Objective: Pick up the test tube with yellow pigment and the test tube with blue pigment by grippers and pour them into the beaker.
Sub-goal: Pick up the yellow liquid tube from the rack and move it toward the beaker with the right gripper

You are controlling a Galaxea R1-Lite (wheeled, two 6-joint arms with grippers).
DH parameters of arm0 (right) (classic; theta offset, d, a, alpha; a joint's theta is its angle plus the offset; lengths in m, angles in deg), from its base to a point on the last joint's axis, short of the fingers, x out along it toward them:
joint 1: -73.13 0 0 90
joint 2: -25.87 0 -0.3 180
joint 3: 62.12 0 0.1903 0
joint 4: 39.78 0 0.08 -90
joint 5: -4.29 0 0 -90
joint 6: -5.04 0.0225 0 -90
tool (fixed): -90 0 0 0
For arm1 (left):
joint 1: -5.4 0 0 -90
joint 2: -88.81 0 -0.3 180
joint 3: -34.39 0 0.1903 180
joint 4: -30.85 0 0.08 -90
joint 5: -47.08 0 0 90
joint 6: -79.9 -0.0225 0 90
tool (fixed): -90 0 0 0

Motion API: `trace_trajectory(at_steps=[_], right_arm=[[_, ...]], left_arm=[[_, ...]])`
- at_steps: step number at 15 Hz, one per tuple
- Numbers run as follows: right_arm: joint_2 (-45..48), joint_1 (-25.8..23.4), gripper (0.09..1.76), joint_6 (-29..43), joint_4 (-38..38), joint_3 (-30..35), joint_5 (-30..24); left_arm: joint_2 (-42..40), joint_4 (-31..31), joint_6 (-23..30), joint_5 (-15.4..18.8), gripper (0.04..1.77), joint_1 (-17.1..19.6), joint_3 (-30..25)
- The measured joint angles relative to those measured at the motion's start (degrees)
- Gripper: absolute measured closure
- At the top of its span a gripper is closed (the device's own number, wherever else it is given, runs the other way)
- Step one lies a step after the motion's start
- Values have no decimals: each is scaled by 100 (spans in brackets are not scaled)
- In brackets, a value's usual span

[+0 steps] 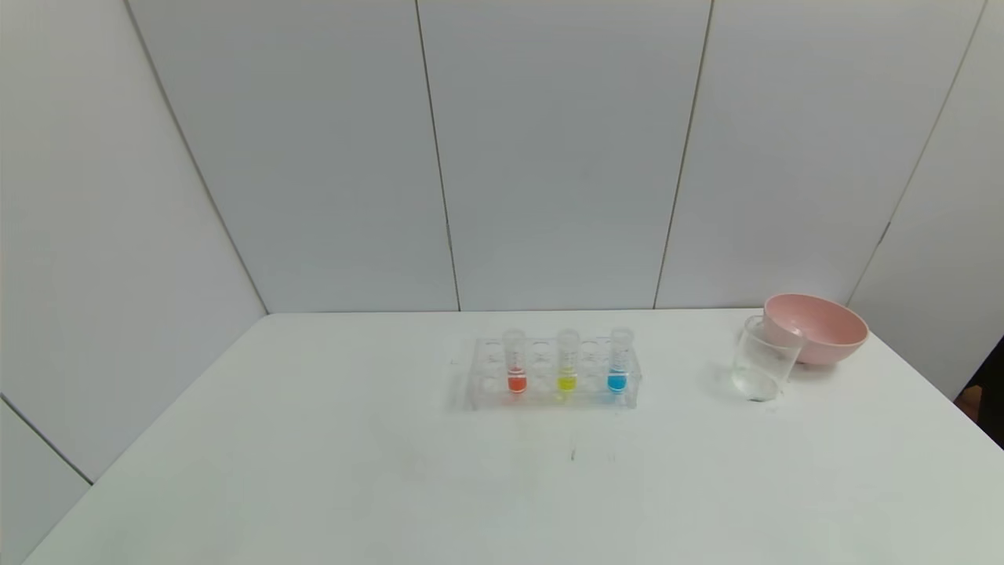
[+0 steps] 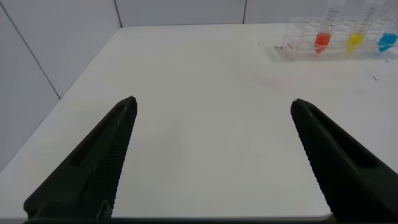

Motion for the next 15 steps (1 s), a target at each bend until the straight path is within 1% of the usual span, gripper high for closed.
trace_trajectory(at_steps=[15], right_arm=[[-2, 5, 14, 15, -21, 0, 2]], left_arm=[[0, 0, 2, -2, 5, 0, 0]])
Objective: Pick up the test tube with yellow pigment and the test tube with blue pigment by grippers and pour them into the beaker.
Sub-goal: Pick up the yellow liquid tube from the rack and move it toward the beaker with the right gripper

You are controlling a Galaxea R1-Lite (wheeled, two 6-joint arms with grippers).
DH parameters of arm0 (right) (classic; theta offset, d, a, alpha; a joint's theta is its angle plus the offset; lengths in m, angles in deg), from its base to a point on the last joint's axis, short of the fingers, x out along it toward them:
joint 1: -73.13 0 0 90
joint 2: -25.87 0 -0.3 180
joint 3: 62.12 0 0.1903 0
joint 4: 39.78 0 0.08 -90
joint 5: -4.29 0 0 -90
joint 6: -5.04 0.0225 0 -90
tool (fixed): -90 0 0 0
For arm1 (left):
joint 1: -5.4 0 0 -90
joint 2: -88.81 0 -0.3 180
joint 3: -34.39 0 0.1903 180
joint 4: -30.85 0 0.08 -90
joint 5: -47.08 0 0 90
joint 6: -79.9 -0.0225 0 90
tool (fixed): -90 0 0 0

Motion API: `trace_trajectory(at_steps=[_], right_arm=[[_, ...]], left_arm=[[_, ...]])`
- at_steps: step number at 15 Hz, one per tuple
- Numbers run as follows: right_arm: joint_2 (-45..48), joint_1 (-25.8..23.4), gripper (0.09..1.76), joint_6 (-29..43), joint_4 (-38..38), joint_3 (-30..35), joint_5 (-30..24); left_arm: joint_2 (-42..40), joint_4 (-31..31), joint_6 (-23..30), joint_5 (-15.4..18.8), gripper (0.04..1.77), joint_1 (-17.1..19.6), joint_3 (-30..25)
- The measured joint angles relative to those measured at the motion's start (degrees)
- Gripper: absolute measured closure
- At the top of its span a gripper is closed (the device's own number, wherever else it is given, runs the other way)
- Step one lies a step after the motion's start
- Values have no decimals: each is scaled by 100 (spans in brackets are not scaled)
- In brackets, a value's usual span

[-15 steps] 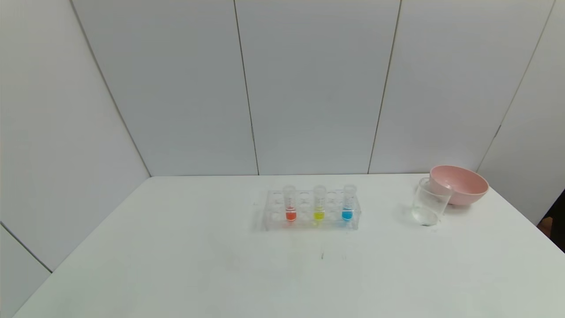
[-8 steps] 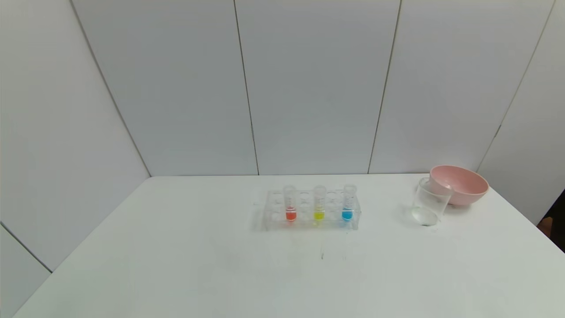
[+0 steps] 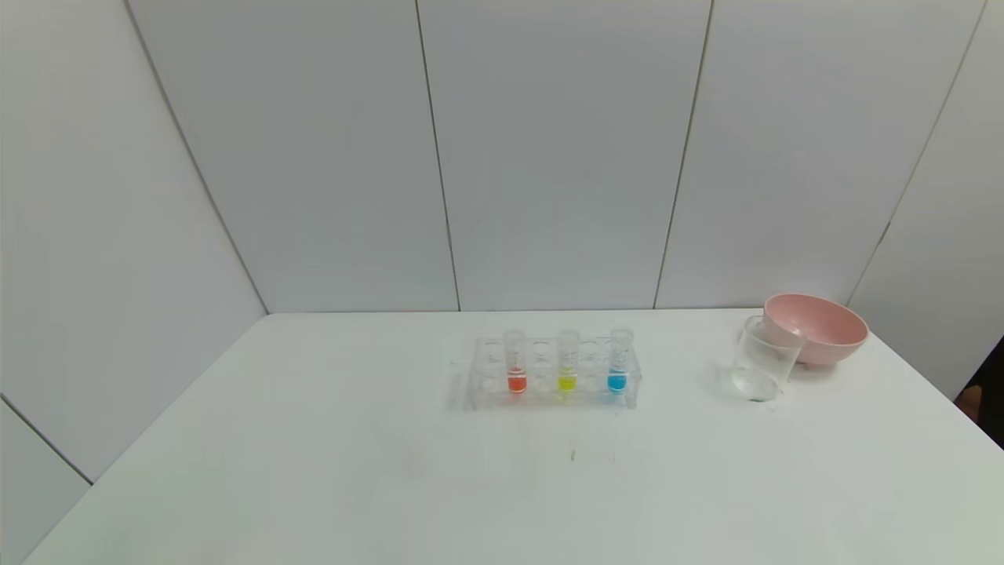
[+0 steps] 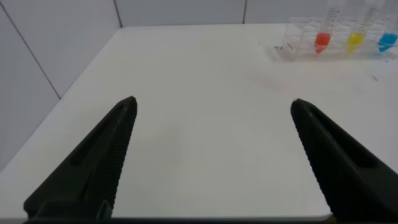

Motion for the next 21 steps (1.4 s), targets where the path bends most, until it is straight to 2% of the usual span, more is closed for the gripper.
trace_trajectory(at_steps=[7, 11, 16, 21], right_arm=[[0, -9, 14, 89, 5, -38, 44], [-157, 11, 14, 118, 83, -622, -148], [-1465, -85, 14, 72, -236, -1604, -141], [-3462, 79, 14, -80, -1709, -1869, -265]], left_arm=[[0, 0, 0, -2, 5, 0, 0], [-2, 0, 0, -2, 5, 0, 0], [0, 0, 0, -2, 5, 0, 0], [0, 0, 0, 0, 5, 0, 0]])
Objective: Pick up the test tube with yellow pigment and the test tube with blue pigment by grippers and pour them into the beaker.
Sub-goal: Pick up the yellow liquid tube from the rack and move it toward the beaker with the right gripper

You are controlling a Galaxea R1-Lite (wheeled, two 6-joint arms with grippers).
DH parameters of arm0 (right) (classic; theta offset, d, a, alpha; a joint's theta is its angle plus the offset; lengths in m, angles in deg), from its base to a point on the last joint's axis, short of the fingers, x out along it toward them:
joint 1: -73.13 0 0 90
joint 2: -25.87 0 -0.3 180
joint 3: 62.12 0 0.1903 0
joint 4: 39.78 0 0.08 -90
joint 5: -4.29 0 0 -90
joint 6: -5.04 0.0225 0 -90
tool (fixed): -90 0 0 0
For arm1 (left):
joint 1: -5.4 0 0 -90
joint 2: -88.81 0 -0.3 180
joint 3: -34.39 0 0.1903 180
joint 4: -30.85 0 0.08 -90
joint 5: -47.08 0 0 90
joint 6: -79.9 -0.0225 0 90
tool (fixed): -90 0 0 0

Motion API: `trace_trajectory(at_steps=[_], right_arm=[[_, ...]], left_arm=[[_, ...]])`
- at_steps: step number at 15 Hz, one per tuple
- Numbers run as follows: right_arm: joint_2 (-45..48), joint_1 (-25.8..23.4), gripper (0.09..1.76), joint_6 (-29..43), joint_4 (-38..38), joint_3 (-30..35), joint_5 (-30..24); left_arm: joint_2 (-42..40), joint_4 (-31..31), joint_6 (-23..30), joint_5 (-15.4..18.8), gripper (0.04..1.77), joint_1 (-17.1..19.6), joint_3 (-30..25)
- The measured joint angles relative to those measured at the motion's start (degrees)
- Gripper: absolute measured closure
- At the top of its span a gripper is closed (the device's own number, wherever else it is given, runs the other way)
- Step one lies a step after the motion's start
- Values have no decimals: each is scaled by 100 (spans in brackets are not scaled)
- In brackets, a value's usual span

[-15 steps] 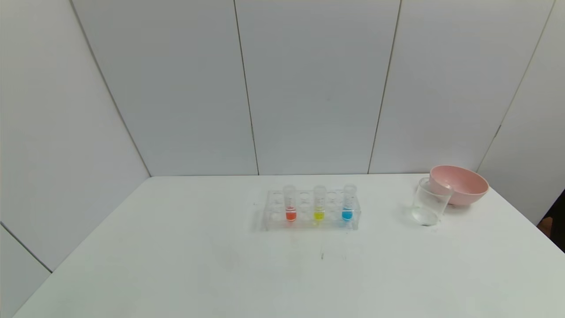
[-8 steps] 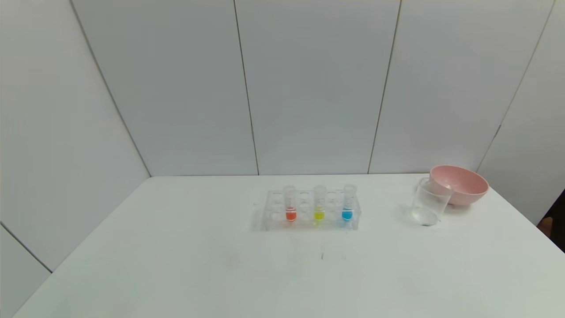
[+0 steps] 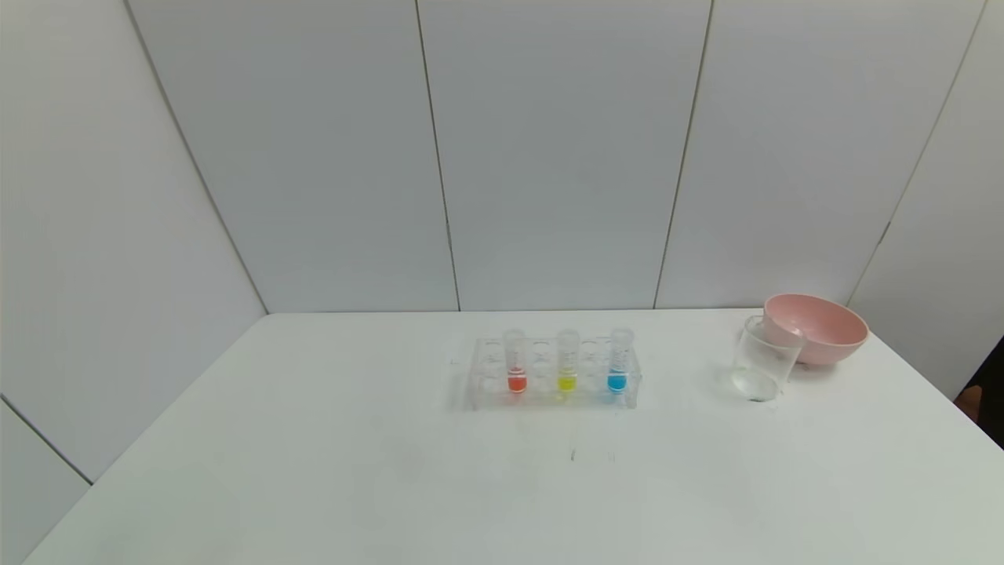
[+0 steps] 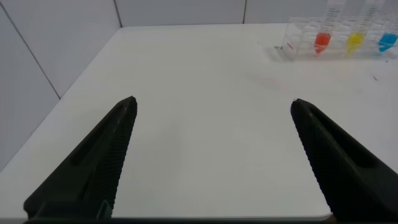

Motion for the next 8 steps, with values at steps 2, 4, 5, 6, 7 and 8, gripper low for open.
trace_trajectory(at_steps=[2, 4, 5, 6, 7, 8], right_arm=[[-750, 418, 14, -21, -355, 12, -69], [-1469, 846, 14, -21, -763, 23, 74], [-1808, 1083, 14, 11, -1037, 37, 284], [-2119, 1373, 14, 90, -1310, 50, 549], [-2400, 1740, 14, 207, -1532, 59, 889], [-2619, 2098, 14, 350, -1666, 59, 1274]], left_arm=[[0, 0, 0, -2, 5, 0, 0], [0, 0, 0, -2, 5, 0, 0], [0, 0, 0, 0, 5, 0, 0], [0, 2, -2, -2, 5, 0, 0], [0, 0, -2, -2, 5, 0, 0], [0, 0, -2, -2, 5, 0, 0]])
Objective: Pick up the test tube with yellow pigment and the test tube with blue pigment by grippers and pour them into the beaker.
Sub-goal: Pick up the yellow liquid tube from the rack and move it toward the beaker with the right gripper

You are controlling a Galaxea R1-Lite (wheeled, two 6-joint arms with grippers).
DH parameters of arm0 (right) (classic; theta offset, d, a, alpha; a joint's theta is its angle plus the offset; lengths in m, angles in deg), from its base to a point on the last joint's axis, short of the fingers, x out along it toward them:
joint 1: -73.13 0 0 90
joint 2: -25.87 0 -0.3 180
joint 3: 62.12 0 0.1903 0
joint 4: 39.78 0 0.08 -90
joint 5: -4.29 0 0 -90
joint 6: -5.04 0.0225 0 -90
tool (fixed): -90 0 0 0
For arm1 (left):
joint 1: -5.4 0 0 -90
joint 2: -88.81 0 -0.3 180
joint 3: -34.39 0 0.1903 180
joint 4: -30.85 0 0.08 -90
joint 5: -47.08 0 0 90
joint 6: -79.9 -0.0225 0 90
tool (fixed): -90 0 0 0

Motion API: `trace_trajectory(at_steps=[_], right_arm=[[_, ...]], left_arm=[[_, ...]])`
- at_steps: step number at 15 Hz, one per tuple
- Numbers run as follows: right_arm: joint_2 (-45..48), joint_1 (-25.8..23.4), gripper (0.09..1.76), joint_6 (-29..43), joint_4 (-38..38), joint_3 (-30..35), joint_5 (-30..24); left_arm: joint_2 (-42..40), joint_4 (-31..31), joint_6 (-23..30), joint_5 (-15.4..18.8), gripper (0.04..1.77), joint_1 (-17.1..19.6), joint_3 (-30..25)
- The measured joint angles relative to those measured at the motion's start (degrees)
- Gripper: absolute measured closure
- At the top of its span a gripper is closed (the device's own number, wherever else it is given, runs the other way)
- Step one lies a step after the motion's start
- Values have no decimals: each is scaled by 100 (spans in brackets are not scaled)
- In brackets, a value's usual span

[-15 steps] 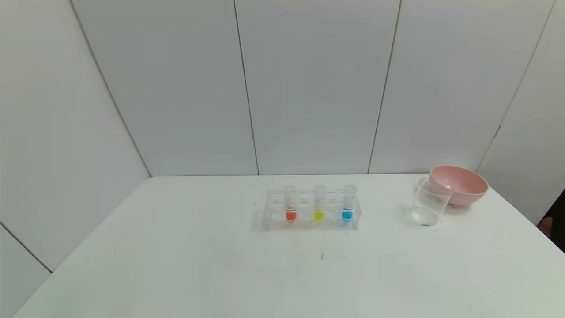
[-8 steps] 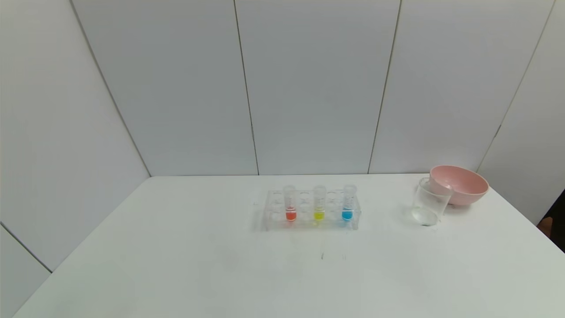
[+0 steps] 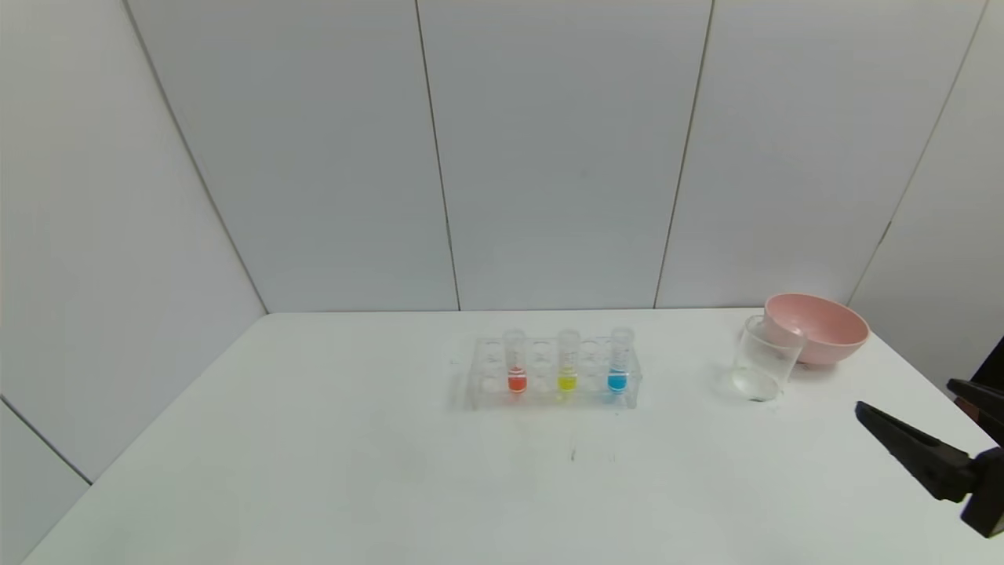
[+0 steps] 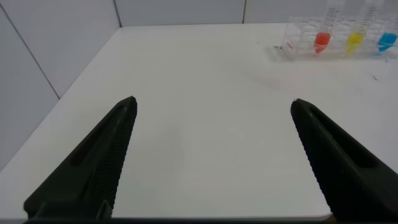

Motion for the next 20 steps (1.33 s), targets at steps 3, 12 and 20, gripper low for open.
trace_trajectory(at_steps=[3, 12, 20], right_arm=[[-575, 1435, 14, 539, -158, -85, 1457], [-2700, 3338, 14, 1549, -831, -935, 2965], [-4597, 3771, 14, 1547, -2280, -1182, 3365]], left_arm=[[0, 0, 0, 0, 5, 0, 0], [0, 0, 2, 0, 5, 0, 0], [0, 0, 2, 2, 5, 0, 0]])
